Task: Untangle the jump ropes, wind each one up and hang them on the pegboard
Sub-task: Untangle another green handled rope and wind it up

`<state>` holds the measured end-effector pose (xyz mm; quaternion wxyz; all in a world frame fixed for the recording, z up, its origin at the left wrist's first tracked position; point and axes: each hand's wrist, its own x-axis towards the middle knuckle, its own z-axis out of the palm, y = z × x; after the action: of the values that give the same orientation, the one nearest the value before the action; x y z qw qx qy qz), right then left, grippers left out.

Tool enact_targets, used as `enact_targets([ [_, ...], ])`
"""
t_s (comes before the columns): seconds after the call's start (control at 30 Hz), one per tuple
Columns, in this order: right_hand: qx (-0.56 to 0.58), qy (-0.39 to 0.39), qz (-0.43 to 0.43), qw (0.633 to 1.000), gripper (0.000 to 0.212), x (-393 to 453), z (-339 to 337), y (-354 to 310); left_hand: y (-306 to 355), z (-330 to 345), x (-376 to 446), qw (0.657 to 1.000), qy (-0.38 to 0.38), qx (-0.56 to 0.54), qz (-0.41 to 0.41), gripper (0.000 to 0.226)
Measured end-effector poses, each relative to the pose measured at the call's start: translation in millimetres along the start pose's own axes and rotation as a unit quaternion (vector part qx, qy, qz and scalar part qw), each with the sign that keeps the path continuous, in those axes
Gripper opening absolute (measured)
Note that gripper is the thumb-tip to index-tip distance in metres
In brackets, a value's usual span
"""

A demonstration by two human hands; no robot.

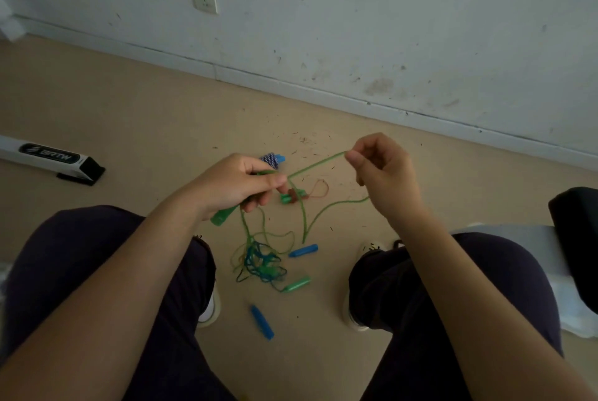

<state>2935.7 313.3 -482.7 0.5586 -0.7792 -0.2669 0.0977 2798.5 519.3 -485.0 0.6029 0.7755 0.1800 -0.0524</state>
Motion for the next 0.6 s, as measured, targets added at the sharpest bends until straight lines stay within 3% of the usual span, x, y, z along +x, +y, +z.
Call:
enact_targets([
  [0.07,0.03,-0.049,0.016,0.998,0.01,-1,1,0,-1,2,-1,1.0,0.004,0.007,0.001,0.022],
  [0.2,0.029,-0.172,0.027,0.984,0.03,-9,13,-1,1,13,-2,1.0,-0.018,-0.011,0.006,0.019],
  [0.33,0.002,-0.216,0.018,0.976,0.019,-15,29,-1,1,23,0,0.999,-0.039,-0.029,0.011,0.018],
  [0.43,-0.008,-0.181,-0.002,0.983,0.018,-13,29,-3,1,22,2,0.998,-0.035,-0.049,0.008,0.02],
  [0.6,0.012,-0.035,-0.008,0.999,0.011,-4,8,-6,-2,10,5,1.0,-0.001,-0.017,0.006,0.024],
])
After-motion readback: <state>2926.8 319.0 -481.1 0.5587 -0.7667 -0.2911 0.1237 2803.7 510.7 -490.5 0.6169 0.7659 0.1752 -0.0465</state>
